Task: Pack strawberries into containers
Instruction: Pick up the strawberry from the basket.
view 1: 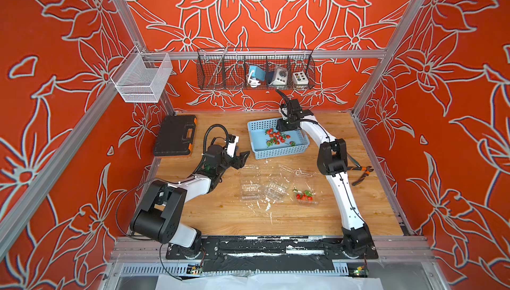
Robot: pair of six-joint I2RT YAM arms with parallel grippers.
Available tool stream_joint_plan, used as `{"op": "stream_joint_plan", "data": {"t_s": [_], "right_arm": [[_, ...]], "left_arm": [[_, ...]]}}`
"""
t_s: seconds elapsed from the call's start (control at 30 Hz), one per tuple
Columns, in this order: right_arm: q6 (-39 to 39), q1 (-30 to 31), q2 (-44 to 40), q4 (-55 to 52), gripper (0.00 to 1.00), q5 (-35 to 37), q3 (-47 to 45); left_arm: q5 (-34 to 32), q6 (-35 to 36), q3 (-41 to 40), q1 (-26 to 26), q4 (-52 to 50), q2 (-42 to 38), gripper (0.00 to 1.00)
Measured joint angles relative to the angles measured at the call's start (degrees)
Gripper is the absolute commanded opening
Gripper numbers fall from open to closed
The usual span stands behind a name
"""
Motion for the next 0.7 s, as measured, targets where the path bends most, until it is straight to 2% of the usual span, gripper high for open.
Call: {"op": "stream_joint_plan", "data": {"t_s": [0.1, 0.5, 0.7], "right_arm": [[0.3, 0.2, 0.2, -0.8, 0.39, 1.0, 0.3], [0.4, 0.2, 0.1, -3.0, 0.08, 6.2, -0.4], [0.6, 0.2, -1.1, -2.8, 0.00, 7.1, -3.1]], "left_arm": [[0.0, 0.0, 0.0, 0.0, 0.0, 0.0, 0.69], [-0.1, 0.0, 0.0, 0.0, 0.0, -0.2, 0.69], [-0.1, 0.0, 0.0, 0.0, 0.0, -0.4, 0.69]]}}
